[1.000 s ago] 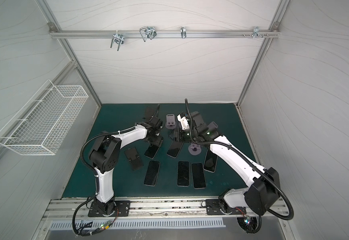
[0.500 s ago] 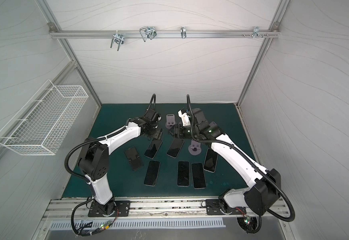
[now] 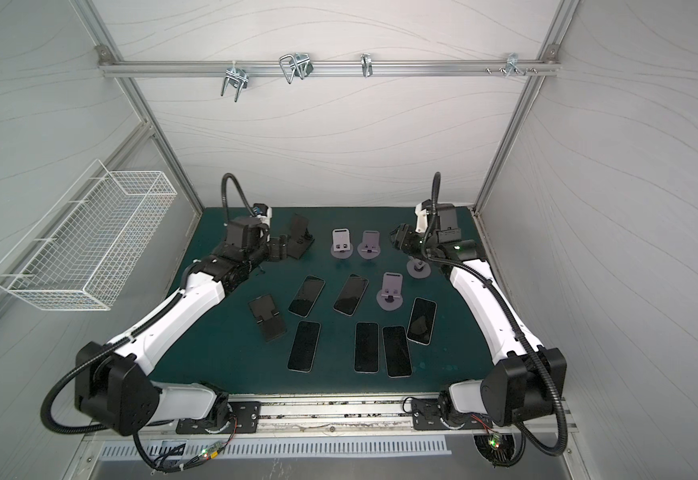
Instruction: Remove the phone from the phone stand
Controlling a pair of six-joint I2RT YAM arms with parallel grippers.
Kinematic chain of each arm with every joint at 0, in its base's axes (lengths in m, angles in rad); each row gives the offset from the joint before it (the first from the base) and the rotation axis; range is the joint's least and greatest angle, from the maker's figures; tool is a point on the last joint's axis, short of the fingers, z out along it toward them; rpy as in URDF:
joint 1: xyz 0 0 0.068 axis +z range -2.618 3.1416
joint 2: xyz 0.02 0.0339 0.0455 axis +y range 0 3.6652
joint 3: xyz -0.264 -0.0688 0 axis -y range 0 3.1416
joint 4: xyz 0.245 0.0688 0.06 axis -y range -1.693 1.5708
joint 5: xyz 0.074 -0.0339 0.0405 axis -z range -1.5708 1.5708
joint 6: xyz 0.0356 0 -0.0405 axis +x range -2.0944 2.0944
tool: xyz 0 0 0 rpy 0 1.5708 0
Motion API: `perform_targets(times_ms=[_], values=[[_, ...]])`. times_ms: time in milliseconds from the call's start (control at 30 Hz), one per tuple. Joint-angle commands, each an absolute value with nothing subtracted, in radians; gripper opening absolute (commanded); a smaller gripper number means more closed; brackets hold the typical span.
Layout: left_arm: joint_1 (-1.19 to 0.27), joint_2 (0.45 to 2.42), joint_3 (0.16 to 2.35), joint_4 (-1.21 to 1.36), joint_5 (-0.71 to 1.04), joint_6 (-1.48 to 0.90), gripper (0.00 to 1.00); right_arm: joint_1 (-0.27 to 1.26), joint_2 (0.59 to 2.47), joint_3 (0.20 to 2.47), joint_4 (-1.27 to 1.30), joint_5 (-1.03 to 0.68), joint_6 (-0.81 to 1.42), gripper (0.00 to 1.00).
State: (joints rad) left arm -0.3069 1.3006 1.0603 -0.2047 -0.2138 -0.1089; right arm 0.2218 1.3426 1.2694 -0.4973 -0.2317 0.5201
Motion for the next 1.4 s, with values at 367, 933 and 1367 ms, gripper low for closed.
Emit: perform_targets(times_ms=[367, 933, 1367], values=[[-0.050, 1.062, 0.576, 0.302, -0.376, -0.097, 0.84, 0.078, 1.211, 0.853, -0.208, 0.153, 0.324, 0.62], [0.010, 1.202, 0.330, 0.648, -0.388, -0.199, 0.81, 0.078, 1.191, 0.388, 0.454, 0.232, 0.154, 0.77], [0.062, 1.341, 0.311, 0.823, -0.204, -0.141, 0.81, 0.078, 1.341, 0.355, 0.727, 0.148, 0.066, 0.80]])
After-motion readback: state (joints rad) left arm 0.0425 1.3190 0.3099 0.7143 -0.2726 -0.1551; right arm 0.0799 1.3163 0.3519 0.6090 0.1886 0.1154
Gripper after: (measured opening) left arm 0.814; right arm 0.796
